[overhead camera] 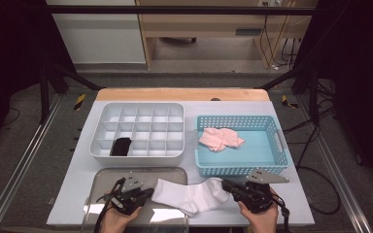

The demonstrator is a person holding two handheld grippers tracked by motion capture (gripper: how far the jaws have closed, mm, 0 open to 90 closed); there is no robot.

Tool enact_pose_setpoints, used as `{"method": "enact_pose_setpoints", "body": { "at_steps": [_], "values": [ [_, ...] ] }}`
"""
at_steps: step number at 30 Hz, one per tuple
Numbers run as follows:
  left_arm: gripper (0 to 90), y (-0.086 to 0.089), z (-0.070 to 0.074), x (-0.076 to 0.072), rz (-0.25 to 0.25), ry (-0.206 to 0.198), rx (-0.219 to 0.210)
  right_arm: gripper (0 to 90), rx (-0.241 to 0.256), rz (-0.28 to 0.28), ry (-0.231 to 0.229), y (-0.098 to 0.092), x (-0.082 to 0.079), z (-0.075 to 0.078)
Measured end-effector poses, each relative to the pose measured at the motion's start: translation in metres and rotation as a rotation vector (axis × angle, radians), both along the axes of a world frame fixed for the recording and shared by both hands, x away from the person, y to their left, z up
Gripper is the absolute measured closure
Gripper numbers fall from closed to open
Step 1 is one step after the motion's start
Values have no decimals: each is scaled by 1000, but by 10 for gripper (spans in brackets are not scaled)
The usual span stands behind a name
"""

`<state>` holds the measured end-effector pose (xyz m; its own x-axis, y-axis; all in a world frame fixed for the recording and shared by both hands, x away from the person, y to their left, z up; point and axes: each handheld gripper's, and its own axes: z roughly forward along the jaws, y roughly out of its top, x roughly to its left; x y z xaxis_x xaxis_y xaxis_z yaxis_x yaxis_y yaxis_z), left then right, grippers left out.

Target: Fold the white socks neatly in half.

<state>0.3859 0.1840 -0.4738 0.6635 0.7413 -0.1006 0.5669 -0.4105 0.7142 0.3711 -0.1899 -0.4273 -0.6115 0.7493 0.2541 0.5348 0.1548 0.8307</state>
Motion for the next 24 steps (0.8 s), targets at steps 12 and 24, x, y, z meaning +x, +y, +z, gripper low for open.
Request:
{"method": "enact_pose_setpoints", "body": {
  "at_steps": [12,24],
  "values": [
    [890,-3,0,-11,-33,10,-32,850,9,101,-23,37,6,10],
    [890,-5,0,-16,-47,11,-45,865,13,191,-16,88,15,13]
  ]
}}
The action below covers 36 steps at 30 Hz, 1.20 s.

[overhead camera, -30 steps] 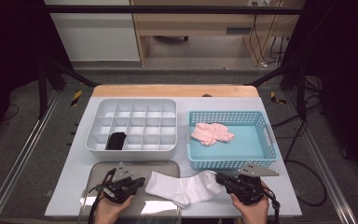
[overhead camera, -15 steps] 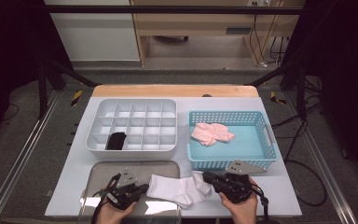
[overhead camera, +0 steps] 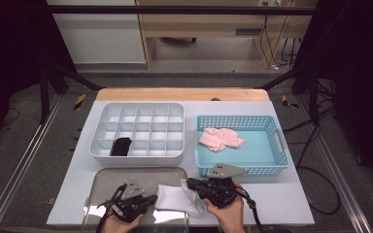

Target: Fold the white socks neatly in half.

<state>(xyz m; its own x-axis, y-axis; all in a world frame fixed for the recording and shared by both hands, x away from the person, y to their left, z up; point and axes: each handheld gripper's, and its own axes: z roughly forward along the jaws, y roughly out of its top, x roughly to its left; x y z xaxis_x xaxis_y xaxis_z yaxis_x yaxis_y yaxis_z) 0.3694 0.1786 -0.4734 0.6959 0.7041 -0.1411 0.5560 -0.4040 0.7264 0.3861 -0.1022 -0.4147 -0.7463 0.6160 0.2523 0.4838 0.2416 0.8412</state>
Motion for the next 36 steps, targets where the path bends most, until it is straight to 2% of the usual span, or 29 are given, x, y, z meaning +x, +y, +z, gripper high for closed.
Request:
{"method": "enact_pose_setpoints", "body": {
  "at_steps": [5,9,13,16,23,26,28,31,34,36],
  "values": [
    [890,-1,-1,-1,-3,1,-1,866,-11,30,2,24,4,-3],
    [889,1,0,0,-1,3,-9,866,-43,48,16,41,6,-10],
    [848,13,7,2,27,0,-62,864,-95,53,19,53,7,-21],
    [854,26,13,2,59,-16,-79,863,-105,55,18,59,7,-24],
    [864,37,12,5,107,-30,-69,845,-145,63,34,76,9,-34],
    [861,40,14,7,124,-45,-72,775,-151,81,52,83,10,-40],
    [857,42,15,7,134,-49,-81,718,-143,90,49,82,10,-40],
    [845,44,19,6,140,-60,-95,675,-100,85,28,74,10,-31],
    [820,43,23,5,133,-71,-108,628,-79,52,-25,59,9,-20],
    [809,39,26,3,121,-79,-116,605,-77,29,-42,49,9,-15]
  ]
}}
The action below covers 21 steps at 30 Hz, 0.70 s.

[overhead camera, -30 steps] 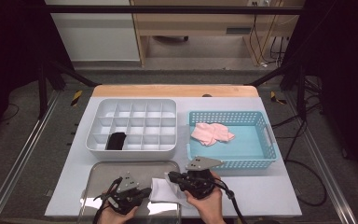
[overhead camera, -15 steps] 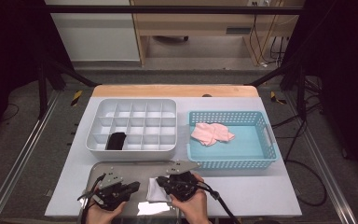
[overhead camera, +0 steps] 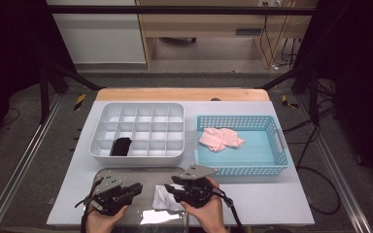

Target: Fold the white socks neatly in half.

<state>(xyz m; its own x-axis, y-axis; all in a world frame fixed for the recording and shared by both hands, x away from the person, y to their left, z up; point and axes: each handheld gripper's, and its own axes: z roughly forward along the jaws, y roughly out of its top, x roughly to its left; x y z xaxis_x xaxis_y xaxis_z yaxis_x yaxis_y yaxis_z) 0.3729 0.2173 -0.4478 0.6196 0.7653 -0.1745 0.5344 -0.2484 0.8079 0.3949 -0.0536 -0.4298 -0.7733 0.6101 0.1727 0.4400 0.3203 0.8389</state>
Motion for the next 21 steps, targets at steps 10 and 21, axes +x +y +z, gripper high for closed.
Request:
{"method": "enact_pose_setpoints", "body": {
  "at_steps": [10,21],
  "values": [
    [696,-34,7,0,-70,-26,29,572,51,-88,-48,-46,-5,-6],
    [627,-73,7,-3,-88,-3,80,605,-4,-175,-18,-68,-17,-22]
  ]
}}
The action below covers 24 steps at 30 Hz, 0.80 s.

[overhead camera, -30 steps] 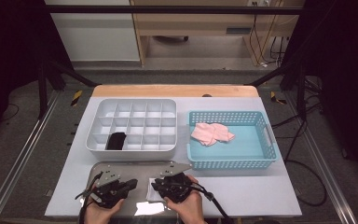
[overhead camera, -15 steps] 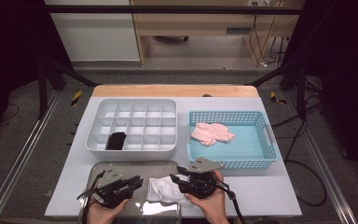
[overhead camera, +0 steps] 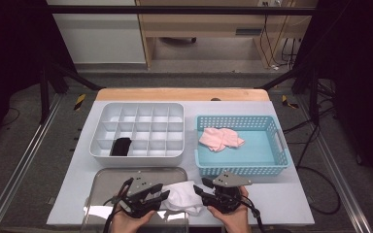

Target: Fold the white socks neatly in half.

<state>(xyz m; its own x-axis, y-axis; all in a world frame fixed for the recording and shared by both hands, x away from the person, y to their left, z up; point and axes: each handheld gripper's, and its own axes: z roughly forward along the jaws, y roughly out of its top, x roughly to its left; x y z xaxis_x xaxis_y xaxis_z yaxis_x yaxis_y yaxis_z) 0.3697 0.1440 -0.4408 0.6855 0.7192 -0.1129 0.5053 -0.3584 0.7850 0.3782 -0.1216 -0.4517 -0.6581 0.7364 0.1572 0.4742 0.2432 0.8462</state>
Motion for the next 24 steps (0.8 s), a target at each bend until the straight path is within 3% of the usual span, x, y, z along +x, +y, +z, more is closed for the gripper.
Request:
{"method": "enact_pose_setpoints", "body": {
  "at_steps": [4,8,10,15,20,24],
  "values": [
    [722,-10,-8,3,36,18,75,708,-10,16,63,-1,0,-8],
    [877,-8,-17,4,43,42,94,831,-16,66,138,2,1,-17],
    [892,-6,-18,3,40,42,94,900,-24,86,159,2,2,-21],
    [893,-2,-18,4,44,20,91,900,-80,103,178,6,2,-28],
    [834,-3,-8,-1,-1,-19,17,745,-12,77,155,-2,2,-18],
    [839,-19,-10,-1,-46,-9,34,662,-2,35,174,-9,2,-19]
  ]
}}
